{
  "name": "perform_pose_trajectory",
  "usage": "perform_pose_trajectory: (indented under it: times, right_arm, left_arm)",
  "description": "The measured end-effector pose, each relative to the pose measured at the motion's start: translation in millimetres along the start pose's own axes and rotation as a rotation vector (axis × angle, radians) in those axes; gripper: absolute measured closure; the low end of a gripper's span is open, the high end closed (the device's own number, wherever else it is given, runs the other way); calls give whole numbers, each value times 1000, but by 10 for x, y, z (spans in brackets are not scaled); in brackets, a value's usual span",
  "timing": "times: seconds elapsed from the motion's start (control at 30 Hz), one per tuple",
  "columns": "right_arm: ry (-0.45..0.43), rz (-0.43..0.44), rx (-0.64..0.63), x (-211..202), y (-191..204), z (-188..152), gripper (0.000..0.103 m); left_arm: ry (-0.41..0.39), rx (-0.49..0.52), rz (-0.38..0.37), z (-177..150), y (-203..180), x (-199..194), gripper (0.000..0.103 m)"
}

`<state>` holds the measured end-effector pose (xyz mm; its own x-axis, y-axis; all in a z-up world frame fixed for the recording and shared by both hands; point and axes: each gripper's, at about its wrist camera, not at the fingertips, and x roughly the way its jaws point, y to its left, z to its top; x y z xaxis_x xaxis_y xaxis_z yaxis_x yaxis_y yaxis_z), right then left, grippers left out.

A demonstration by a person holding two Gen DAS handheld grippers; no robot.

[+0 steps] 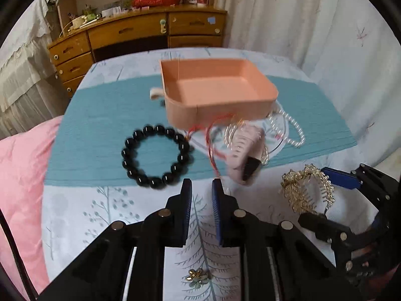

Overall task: Organize jewelry
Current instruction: 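Grasp the gold hair comb with the right tool while the left tool grasps the pink smartwatch, then drop the gold comb into the pink tray with the right tool while the left tool drops the smartwatch in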

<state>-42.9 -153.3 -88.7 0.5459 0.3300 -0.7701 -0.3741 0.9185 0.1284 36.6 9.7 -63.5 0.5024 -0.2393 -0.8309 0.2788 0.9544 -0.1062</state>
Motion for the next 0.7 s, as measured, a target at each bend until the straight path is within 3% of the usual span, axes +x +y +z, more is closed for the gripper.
perform_pose_trajectory:
  times: [0.3,0.47,0.53,0.57,0.7]
  right_arm:
    - [-118,-23,-4,-300,-80,464,32]
    - [-173,-16,13,-349,-171,848,32]
    - [-182,-11,31,-340,-227,965,32]
    - [-185,-10,44,-326,-270,1033,32]
    - [-186,-29,84,-247,-400,1213,32]
  left_arm:
    - [-48,63,4,242,-96,-169,88]
    - [-40,112,-41,183,-212,-82,68]
    - [-20,114,-88,135,-234,-19,34]
    - [-8,110,-126,111,-245,20,29]
    - [32,104,-222,52,-302,159,28]
